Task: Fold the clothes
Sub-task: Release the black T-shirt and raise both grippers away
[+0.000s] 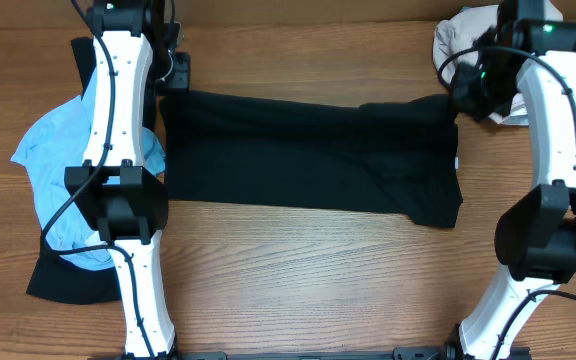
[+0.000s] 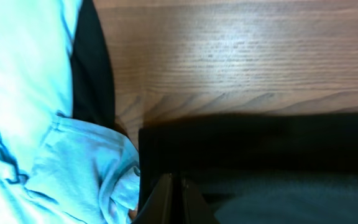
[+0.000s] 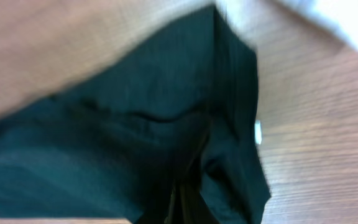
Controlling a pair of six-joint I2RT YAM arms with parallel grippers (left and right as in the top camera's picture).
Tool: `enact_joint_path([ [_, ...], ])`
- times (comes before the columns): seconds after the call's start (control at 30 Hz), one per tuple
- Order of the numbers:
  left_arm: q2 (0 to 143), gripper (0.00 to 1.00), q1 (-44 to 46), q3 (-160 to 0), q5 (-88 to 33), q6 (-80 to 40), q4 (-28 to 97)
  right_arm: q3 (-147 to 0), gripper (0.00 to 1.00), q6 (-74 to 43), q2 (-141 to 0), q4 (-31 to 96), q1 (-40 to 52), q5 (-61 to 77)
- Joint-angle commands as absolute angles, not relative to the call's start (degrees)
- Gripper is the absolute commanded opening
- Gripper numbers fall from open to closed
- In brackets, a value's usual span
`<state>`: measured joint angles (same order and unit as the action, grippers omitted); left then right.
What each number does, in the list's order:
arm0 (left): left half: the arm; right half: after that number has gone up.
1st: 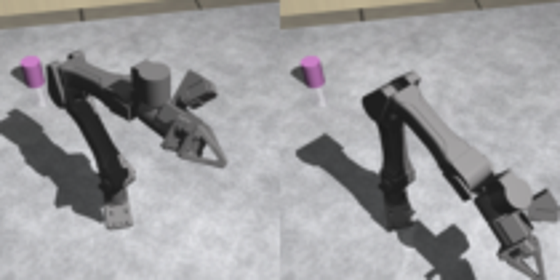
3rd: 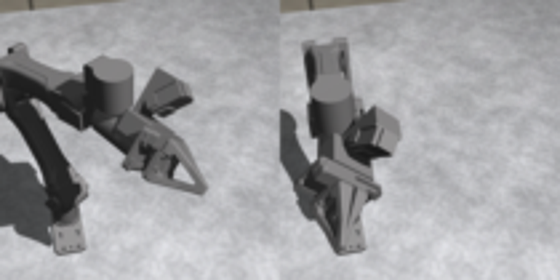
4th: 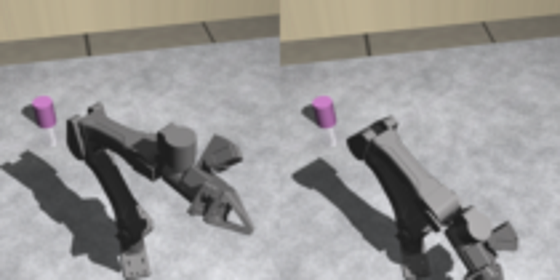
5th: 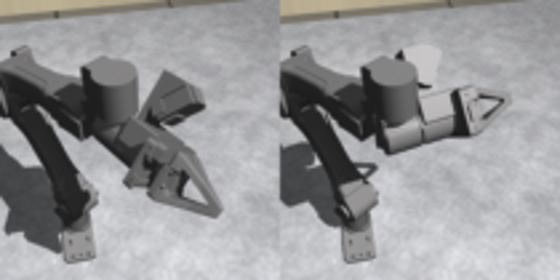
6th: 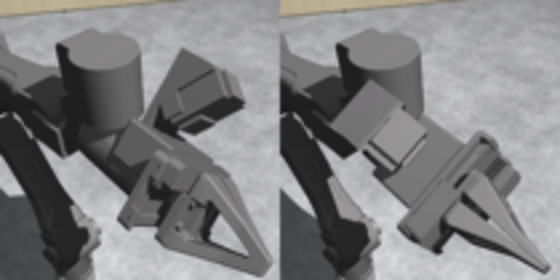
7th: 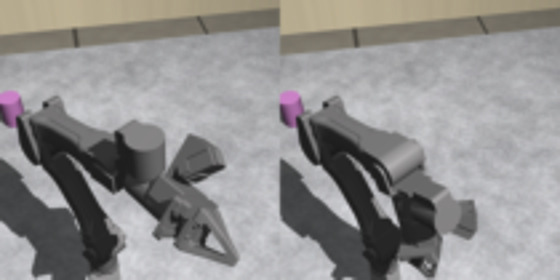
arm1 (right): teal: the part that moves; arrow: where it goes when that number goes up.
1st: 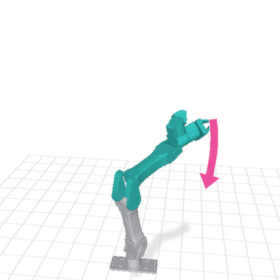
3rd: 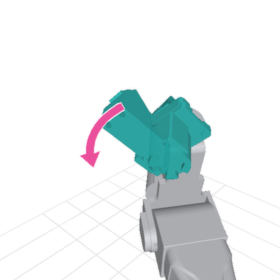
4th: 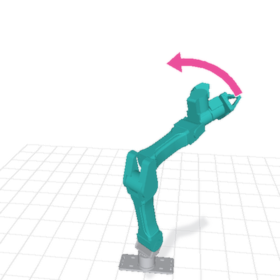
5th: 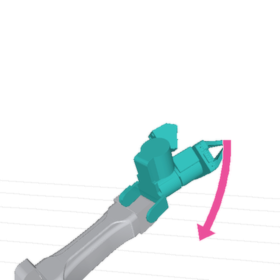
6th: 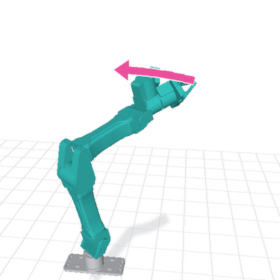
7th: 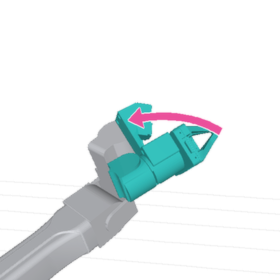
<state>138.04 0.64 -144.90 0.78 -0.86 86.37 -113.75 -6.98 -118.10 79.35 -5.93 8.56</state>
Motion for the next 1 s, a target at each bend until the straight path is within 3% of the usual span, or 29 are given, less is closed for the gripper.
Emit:
enact_joint_path([
  [0.0, 138.3, 0.04, 0.2, -140.2, 2.0, 0.1, 85.5, -106.3, 0.04, -7.8, -117.1, 78.1, -5.6, 8.0],
  [0.2, 138.3, 0.06, 0.2, -130.2, 2.1, 0.3, 82.2, -94.3, 0.04, -8.6, -117.1, 74.2, -5.6, 8.0],
  [0.3, 138.3, 0.13, 0.2, -128.1, 2.5, 0.3, 82.0, -94.1, 0.04, -8.6, -116.9, 74.6, -5.6, 8.0],
  [0.4, 138.3, 0.45, 0.2, -127.9, 3.9, 0.3, 82.3, -94.1, 0.08, -8.6, -115.9, 74.9, -5.7, 8.0],
  [0.43, 138.3, 0.63, 0.2, -128.0, 4.1, 0.3, 82.5, -94.1, 0.16, -7.9, -115.3, 75.4, -5.8, 8.0],
  [0.47, 138.3, 0.73, 0.2, -128.0, 4.2, 0.3, 82.7, -94.1, 0.33, -6.8, -114.9, 76.1, -5.8, 7.9],
  [0.53, 138.3, 0.93, 0.1, -128.1, 4.2, 0.3, 83.2, -94.1, 0.57, -5.5, -114.0, 77.8, -6.0, 7.5],
  [0.57, 138.2, 0.98, 0.0, -128.1, 4.1, 0.2, 83.7, -94.1, 0.59, -4.8, -113.7, 78.1, -6.2, 7.6],
  [0.97, 132.5, 1.0, 0.0, -144.4, -5.0, -4.6, 91.3, -96.5, 0.62, -1.4, -101.7, 76.0, -6.8, 13.1],
])
